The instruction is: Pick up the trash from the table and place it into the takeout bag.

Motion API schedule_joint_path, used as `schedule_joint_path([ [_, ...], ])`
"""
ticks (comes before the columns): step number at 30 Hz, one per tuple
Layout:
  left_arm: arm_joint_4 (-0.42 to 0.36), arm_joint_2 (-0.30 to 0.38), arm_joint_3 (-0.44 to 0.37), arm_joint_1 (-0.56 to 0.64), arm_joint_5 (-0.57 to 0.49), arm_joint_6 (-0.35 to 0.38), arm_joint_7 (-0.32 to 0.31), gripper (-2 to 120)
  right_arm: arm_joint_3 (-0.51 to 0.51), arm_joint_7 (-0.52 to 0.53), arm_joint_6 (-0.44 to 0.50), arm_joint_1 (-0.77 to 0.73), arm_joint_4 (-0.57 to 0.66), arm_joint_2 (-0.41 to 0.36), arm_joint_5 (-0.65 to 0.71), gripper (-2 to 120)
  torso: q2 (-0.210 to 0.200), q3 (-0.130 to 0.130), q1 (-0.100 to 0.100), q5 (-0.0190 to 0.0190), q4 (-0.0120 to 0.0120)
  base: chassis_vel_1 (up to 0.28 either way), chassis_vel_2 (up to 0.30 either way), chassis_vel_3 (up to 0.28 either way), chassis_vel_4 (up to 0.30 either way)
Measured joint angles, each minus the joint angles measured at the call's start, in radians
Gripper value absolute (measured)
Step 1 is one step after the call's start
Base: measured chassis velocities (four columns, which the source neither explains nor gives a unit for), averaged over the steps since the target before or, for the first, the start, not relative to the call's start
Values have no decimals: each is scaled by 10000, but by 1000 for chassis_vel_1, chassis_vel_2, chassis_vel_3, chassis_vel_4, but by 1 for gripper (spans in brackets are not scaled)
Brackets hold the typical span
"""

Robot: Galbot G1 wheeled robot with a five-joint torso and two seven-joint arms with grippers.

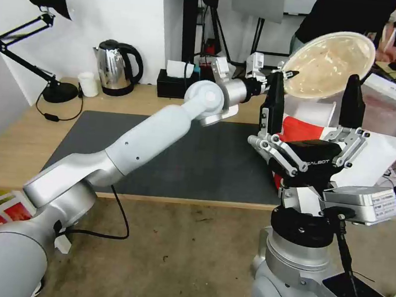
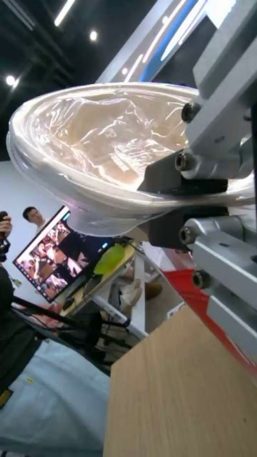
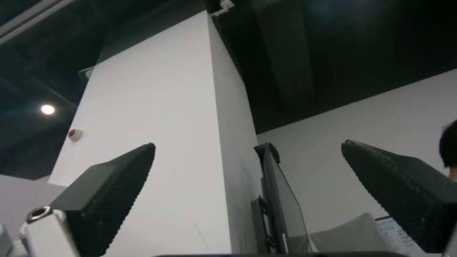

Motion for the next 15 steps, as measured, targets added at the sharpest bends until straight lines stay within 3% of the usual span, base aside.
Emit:
schedule_joint_path([
  [15,361,-424,344,-41,225,-11,124,3,62,-3,15,74,0,-93,21,100,0,1,0,0,-1,0,0,0,0],
])
